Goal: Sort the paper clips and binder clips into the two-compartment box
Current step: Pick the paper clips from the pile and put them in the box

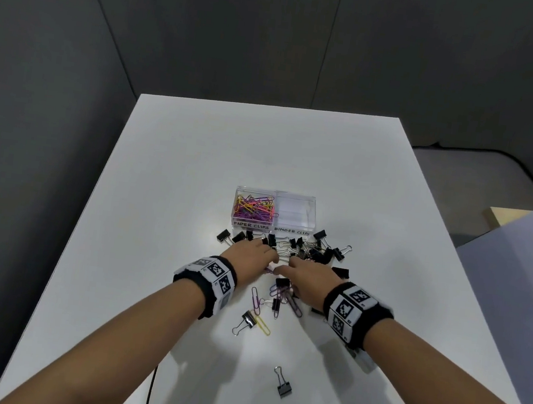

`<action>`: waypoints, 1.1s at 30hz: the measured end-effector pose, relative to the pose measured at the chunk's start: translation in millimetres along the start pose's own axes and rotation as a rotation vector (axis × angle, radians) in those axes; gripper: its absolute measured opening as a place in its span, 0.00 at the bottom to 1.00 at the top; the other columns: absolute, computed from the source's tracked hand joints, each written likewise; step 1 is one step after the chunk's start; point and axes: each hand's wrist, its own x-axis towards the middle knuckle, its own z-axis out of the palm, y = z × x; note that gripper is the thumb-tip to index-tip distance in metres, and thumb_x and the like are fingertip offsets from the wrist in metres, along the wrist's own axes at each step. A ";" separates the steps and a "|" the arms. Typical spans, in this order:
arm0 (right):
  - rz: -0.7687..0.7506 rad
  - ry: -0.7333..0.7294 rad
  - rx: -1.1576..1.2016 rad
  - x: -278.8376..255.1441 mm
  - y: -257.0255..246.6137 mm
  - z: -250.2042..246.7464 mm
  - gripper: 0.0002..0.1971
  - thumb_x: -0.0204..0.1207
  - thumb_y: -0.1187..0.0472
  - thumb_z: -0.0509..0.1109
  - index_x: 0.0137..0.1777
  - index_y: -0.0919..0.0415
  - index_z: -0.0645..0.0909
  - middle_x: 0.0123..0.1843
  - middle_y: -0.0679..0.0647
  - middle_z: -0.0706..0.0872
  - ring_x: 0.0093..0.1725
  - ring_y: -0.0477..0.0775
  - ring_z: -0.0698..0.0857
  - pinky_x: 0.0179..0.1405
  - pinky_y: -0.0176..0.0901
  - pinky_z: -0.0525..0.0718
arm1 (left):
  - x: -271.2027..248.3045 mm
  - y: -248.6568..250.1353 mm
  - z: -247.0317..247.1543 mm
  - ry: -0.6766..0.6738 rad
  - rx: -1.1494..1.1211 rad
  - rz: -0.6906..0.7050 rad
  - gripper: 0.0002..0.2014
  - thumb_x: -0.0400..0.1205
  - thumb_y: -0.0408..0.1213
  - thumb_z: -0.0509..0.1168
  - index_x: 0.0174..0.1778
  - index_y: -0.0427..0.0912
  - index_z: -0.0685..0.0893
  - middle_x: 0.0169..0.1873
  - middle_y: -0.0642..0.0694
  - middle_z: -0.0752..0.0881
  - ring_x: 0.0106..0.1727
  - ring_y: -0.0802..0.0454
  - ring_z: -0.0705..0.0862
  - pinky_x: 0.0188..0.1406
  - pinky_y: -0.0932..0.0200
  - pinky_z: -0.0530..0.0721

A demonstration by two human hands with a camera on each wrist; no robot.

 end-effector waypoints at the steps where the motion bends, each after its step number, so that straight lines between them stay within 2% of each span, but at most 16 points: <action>1: -0.014 -0.001 -0.019 2.1 0.4 0.6 0.24 0.80 0.69 0.59 0.74 0.51 0.68 0.60 0.58 0.78 0.54 0.61 0.82 0.41 0.47 0.75 | -2.8 -2.2 -0.1 0.003 0.008 0.007 0.16 0.87 0.39 0.53 0.69 0.42 0.74 0.67 0.44 0.79 0.69 0.45 0.74 0.68 0.53 0.71; 4: -0.048 -0.005 -0.096 4.8 -0.2 1.6 0.22 0.80 0.68 0.59 0.73 0.53 0.70 0.60 0.59 0.78 0.52 0.62 0.83 0.37 0.46 0.73 | -14.5 -9.1 -1.4 -0.021 -0.016 -0.018 0.16 0.87 0.35 0.51 0.69 0.42 0.74 0.67 0.43 0.77 0.67 0.45 0.73 0.66 0.56 0.69; 7: -0.080 -0.017 -0.149 5.7 -2.9 0.8 0.19 0.82 0.67 0.57 0.72 0.57 0.70 0.61 0.61 0.77 0.51 0.64 0.83 0.37 0.48 0.72 | -26.9 -13.2 -4.1 -0.051 -0.221 -0.102 0.16 0.82 0.26 0.54 0.66 0.39 0.73 0.65 0.42 0.75 0.62 0.44 0.77 0.58 0.56 0.73; 8: -0.090 -0.009 -0.140 5.3 -3.0 0.0 0.18 0.82 0.65 0.57 0.72 0.58 0.70 0.61 0.60 0.77 0.52 0.64 0.83 0.38 0.48 0.73 | -30.0 -13.8 -4.7 -0.064 -0.277 -0.138 0.16 0.81 0.25 0.53 0.64 0.39 0.73 0.63 0.43 0.76 0.57 0.44 0.78 0.55 0.55 0.75; 10: -0.086 0.033 -0.088 4.0 0.8 -1.8 0.17 0.82 0.59 0.59 0.70 0.59 0.71 0.62 0.58 0.78 0.53 0.62 0.83 0.42 0.48 0.79 | -35.1 -14.1 -5.5 -0.090 -0.367 -0.220 0.15 0.82 0.26 0.51 0.62 0.40 0.72 0.52 0.44 0.79 0.48 0.45 0.79 0.53 0.53 0.77; 12: -0.026 0.072 -0.037 1.0 9.9 -5.5 0.18 0.82 0.54 0.60 0.69 0.58 0.71 0.63 0.55 0.79 0.56 0.59 0.83 0.47 0.46 0.80 | -38.7 -13.2 -5.5 -0.110 -0.389 -0.255 0.16 0.83 0.27 0.50 0.65 0.42 0.71 0.46 0.43 0.81 0.49 0.42 0.81 0.53 0.54 0.77; 14: 0.059 0.078 -0.016 -4.2 21.1 -10.3 0.19 0.81 0.53 0.60 0.69 0.57 0.71 0.65 0.53 0.79 0.59 0.57 0.82 0.51 0.45 0.80 | -40.6 -12.0 -4.0 -0.115 -0.373 -0.229 0.19 0.83 0.27 0.51 0.70 0.44 0.68 0.54 0.41 0.83 0.56 0.40 0.82 0.55 0.54 0.76; 16: 0.129 0.072 -0.006 -10.2 29.2 -14.7 0.21 0.80 0.53 0.60 0.72 0.57 0.69 0.67 0.53 0.78 0.62 0.55 0.81 0.55 0.47 0.80 | -41.1 -10.0 -2.9 -0.128 -0.359 -0.196 0.20 0.82 0.28 0.52 0.70 0.45 0.68 0.60 0.41 0.81 0.58 0.40 0.80 0.56 0.53 0.76; 19: 0.116 0.062 0.000 -14.9 26.9 -15.3 0.25 0.79 0.50 0.62 0.75 0.54 0.66 0.69 0.52 0.77 0.64 0.55 0.80 0.58 0.48 0.80 | -37.7 -7.0 0.4 -0.167 -0.344 -0.167 0.12 0.83 0.31 0.53 0.61 0.41 0.73 0.58 0.39 0.82 0.51 0.43 0.79 0.49 0.54 0.74; 22: 0.024 -0.036 -0.007 -12.2 11.0 -6.3 0.29 0.75 0.48 0.67 0.75 0.54 0.65 0.68 0.53 0.75 0.62 0.57 0.81 0.57 0.48 0.80 | -37.2 -3.9 1.9 -0.174 -0.255 -0.135 0.10 0.83 0.36 0.54 0.58 0.41 0.74 0.55 0.41 0.84 0.43 0.48 0.75 0.44 0.57 0.71; 25: 0.015 -0.089 -0.039 -4.6 0.6 4.6 0.30 0.73 0.51 0.70 0.73 0.57 0.66 0.67 0.56 0.73 0.57 0.61 0.82 0.51 0.49 0.80 | -40.1 -2.9 3.0 -0.230 -0.169 -0.118 0.14 0.81 0.38 0.57 0.62 0.45 0.73 0.56 0.44 0.84 0.50 0.45 0.80 0.49 0.56 0.75; 28: 0.041 -0.036 0.004 2.0 -1.9 6.8 0.23 0.76 0.54 0.68 0.69 0.58 0.70 0.65 0.57 0.73 0.54 0.61 0.83 0.47 0.48 0.82 | -42.4 -4.1 5.1 -0.288 -0.159 -0.123 0.15 0.80 0.42 0.61 0.63 0.46 0.74 0.59 0.46 0.83 0.59 0.44 0.81 0.57 0.52 0.78; 30: 0.047 0.007 0.031 6.2 -2.5 6.0 0.17 0.78 0.57 0.66 0.65 0.59 0.73 0.64 0.56 0.75 0.54 0.60 0.83 0.44 0.46 0.80 | -42.6 -5.2 7.3 -0.289 -0.176 -0.109 0.14 0.81 0.44 0.62 0.61 0.44 0.76 0.60 0.44 0.82 0.60 0.44 0.81 0.58 0.52 0.78; 33: 0.058 0.019 0.055 11.0 -3.7 5.9 0.11 0.79 0.60 0.63 0.60 0.60 0.77 0.61 0.56 0.79 0.55 0.59 0.82 0.47 0.46 0.79 | -43.5 -4.8 9.8 -0.281 -0.178 -0.081 0.13 0.84 0.44 0.59 0.59 0.40 0.78 0.60 0.42 0.80 0.60 0.44 0.80 0.56 0.53 0.78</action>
